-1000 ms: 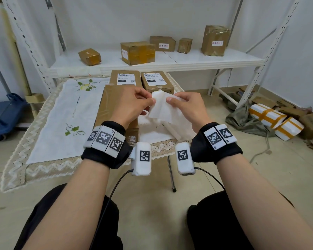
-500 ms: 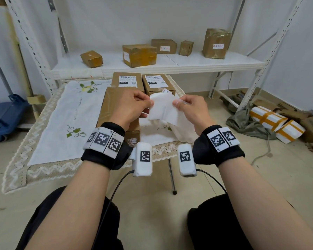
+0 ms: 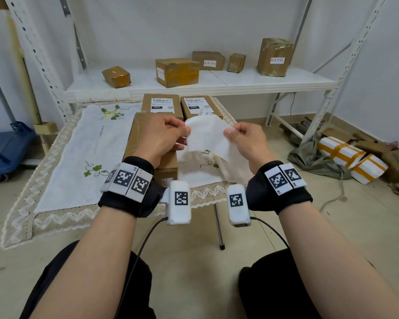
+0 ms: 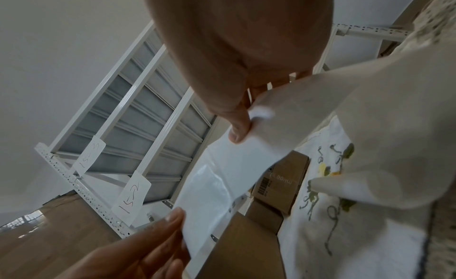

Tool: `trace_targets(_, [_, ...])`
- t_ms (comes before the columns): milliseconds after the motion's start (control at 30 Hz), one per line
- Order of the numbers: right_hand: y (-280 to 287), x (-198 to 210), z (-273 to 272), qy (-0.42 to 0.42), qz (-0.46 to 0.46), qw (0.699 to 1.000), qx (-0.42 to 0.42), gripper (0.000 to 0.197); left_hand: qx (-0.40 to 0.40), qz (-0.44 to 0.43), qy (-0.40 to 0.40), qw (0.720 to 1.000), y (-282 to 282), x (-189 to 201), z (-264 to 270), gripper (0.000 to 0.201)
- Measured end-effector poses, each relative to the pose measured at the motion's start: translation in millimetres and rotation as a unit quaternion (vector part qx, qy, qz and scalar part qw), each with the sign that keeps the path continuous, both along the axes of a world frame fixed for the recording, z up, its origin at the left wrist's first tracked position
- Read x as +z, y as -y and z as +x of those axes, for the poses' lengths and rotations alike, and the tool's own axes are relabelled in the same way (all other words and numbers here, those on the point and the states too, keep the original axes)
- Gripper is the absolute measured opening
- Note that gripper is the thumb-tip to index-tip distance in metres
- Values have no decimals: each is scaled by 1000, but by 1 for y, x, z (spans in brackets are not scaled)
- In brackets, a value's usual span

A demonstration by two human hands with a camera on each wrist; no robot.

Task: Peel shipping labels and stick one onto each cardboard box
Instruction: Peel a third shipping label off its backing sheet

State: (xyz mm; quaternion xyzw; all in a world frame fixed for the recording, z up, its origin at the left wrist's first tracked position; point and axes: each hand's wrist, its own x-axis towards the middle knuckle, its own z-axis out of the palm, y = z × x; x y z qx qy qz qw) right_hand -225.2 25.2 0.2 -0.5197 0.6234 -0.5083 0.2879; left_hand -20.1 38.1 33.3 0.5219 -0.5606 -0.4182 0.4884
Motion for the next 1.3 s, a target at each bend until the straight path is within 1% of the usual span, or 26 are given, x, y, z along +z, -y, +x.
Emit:
trace_targets(333, [0,0,1,4,-4,1000,7,27,14,5,-16,1000,7,-3,4,8])
trace_targets(500, [-1,0,2,-7,-6,999,43,22,29,-3,-16,999,8,-2,8,6])
trace_targets(567, [-4,1,2,-3,-2,998,60,25,32,-6,-14,999,9,-2,11,5])
trace_targets(700, [-11,5,4,30,15,995,96,41,38,-12,-10,999,8,-1,16,7])
trace_targets(833, [-14,8,7,31,31,993,111,35,41,-13,-10,999,8,0,17,7])
trace_targets(933, [-13,8,7,20,35,993,112,37,43,-13,-12,999,8,0,18,6])
trace_targets(1067, [-12,8,7,0,46,993,106,34,43,-15,-9,999,9,0,18,7])
trace_targets(1200, [-12,9,6,-18,67,993,96,22,42,-22,-7,999,10,-1,17,8])
trace_targets(1300, [-8,6,4,-52,63,994,70,30,41,-21,-2,999,11,-2,18,7])
